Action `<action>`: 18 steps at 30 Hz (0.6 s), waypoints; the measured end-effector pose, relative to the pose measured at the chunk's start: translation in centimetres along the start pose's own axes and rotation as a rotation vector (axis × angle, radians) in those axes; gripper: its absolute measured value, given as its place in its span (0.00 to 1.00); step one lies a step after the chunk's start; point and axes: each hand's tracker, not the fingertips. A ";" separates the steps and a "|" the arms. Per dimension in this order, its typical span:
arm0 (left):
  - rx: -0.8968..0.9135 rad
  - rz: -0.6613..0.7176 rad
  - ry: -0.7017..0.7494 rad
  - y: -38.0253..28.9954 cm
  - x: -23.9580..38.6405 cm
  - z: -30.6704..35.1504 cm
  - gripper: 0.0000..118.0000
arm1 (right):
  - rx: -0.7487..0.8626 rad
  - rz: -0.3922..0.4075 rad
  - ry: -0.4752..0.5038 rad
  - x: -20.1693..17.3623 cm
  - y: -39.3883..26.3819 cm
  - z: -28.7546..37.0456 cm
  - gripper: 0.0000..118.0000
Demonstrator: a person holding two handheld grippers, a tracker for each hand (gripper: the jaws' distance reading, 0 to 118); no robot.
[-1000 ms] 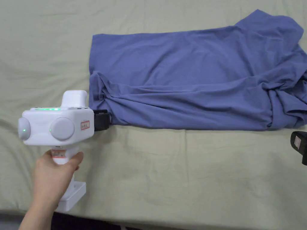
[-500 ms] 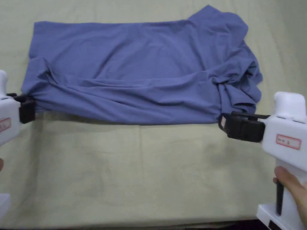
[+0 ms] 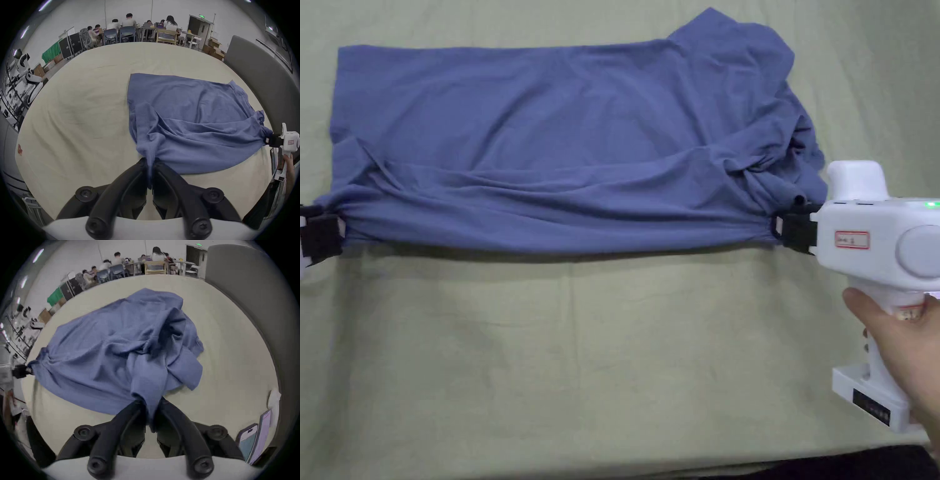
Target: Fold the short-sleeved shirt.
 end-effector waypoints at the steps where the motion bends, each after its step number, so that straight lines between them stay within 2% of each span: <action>1: 0.003 -0.004 -0.003 0.1 -0.1 0.4 0.03 | 0.012 0.037 -0.030 -0.4 0.1 0.5 0.11; 2: 0.006 -0.009 -0.003 0.2 -0.2 0.9 0.03 | 0.034 0.092 -0.054 -0.9 0.2 1.2 0.10; 3: 0.015 -0.013 -0.002 0.2 -0.3 1.6 0.03 | 0.054 0.099 -0.060 -1.3 0.1 2.2 0.11; 7: 0.025 -0.029 0.003 -0.5 -0.7 3.7 0.03 | 0.065 0.100 -0.025 -2.0 -0.9 5.3 0.10; 11: -0.007 -0.049 0.031 -3.0 -1.2 4.9 0.03 | 0.044 0.113 -0.041 -1.9 -3.8 7.3 0.10; 18: -0.110 -0.009 0.042 -7.7 -1.4 3.6 0.03 | -0.059 0.081 -0.032 -1.2 -7.6 5.7 0.10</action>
